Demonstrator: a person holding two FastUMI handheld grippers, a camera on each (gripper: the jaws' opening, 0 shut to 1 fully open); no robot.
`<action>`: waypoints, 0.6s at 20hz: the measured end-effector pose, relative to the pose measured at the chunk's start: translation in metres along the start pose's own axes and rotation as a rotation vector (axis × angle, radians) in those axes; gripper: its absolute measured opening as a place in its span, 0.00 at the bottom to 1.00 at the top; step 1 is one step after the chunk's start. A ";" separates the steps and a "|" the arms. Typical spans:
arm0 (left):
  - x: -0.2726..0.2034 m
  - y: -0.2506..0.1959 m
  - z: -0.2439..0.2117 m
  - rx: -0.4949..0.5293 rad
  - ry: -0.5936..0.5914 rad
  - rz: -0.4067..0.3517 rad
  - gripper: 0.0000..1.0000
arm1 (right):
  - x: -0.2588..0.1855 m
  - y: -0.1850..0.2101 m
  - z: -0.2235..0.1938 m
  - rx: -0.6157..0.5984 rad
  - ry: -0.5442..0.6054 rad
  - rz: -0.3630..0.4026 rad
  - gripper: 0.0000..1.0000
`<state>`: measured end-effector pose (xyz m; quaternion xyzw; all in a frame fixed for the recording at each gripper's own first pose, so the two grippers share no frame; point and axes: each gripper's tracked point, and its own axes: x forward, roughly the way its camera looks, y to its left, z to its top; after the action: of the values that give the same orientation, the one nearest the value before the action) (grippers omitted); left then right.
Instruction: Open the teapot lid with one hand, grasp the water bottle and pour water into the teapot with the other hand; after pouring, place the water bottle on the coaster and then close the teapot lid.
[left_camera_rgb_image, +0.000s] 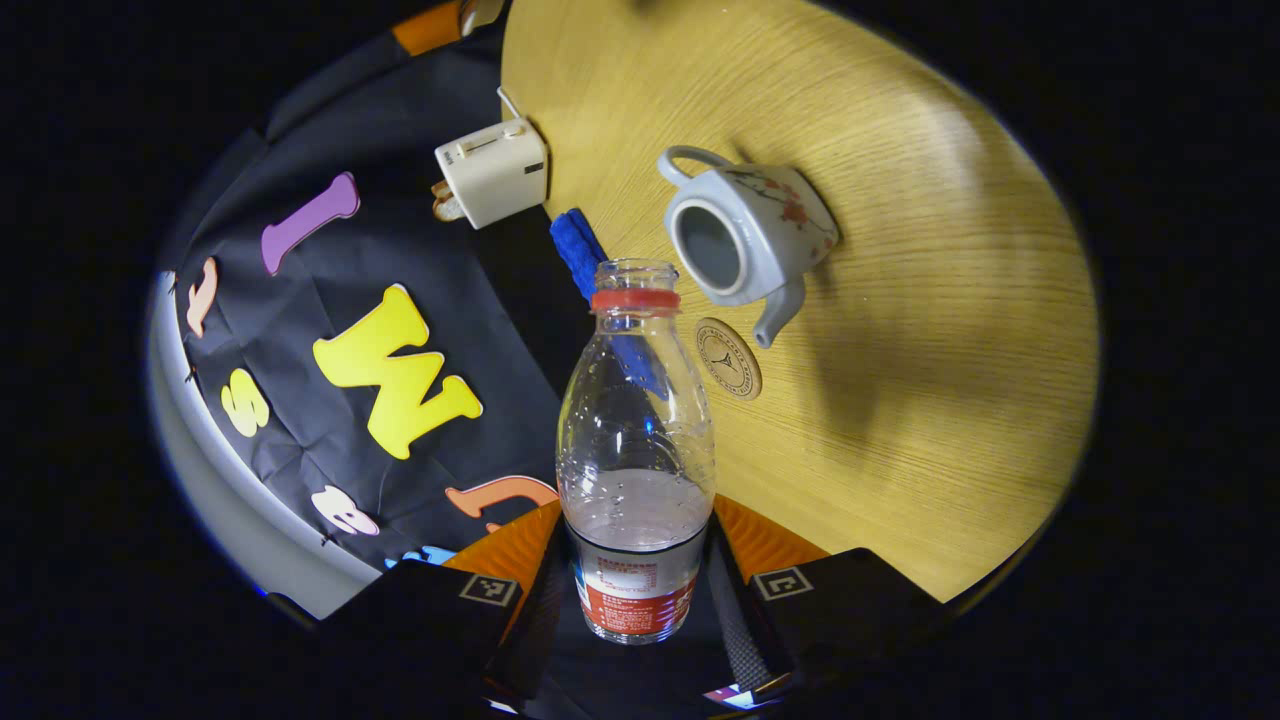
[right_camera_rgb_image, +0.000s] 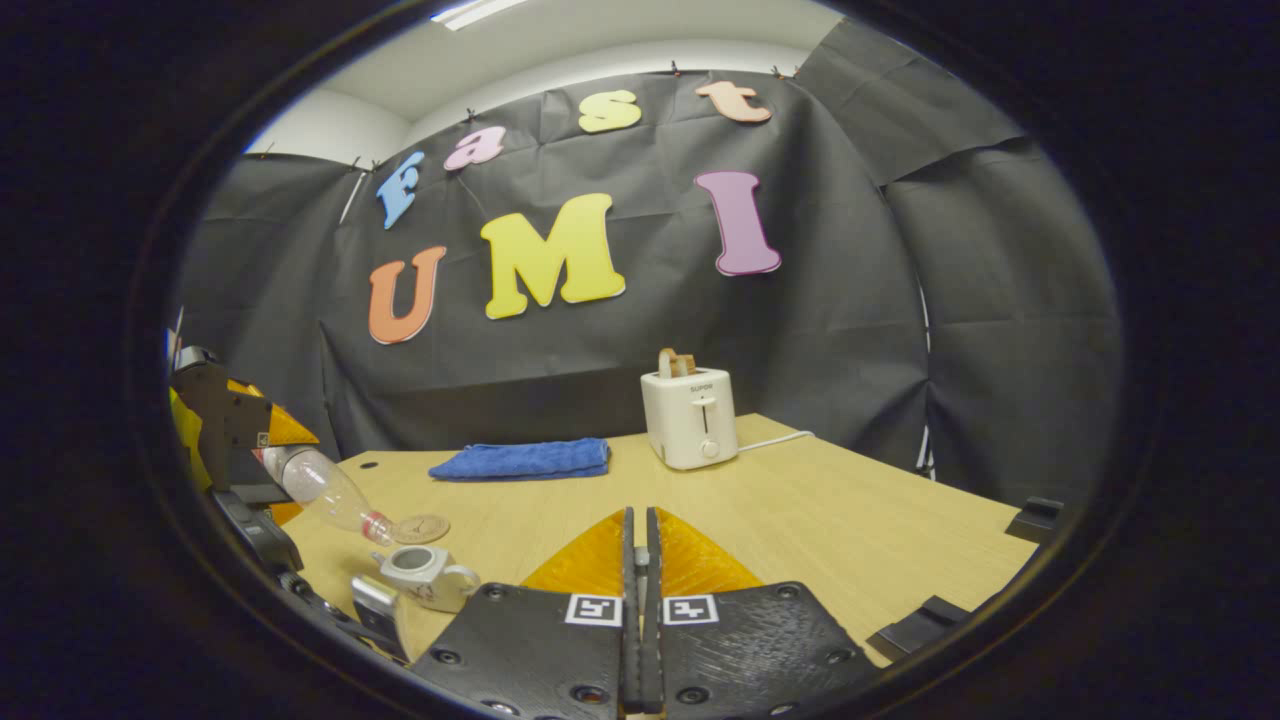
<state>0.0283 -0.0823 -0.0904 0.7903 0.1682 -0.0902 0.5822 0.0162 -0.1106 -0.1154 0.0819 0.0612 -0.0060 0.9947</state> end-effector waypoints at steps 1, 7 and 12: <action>0.004 0.000 -0.002 -0.052 -0.013 -0.003 0.70 | 0.000 -0.001 0.001 -0.003 -0.001 -0.005 0.01; 0.024 -0.009 -0.004 -0.536 -0.110 -0.060 0.71 | 0.003 0.008 -0.009 -0.050 0.006 -0.004 0.00; 0.032 0.001 -0.009 -0.858 -0.142 -0.038 0.71 | 0.004 0.019 -0.017 -0.069 0.024 0.010 0.01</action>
<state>0.0575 -0.0689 -0.0974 0.4653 0.1647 -0.0769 0.8663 0.0182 -0.0890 -0.1298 0.0477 0.0728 0.0022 0.9962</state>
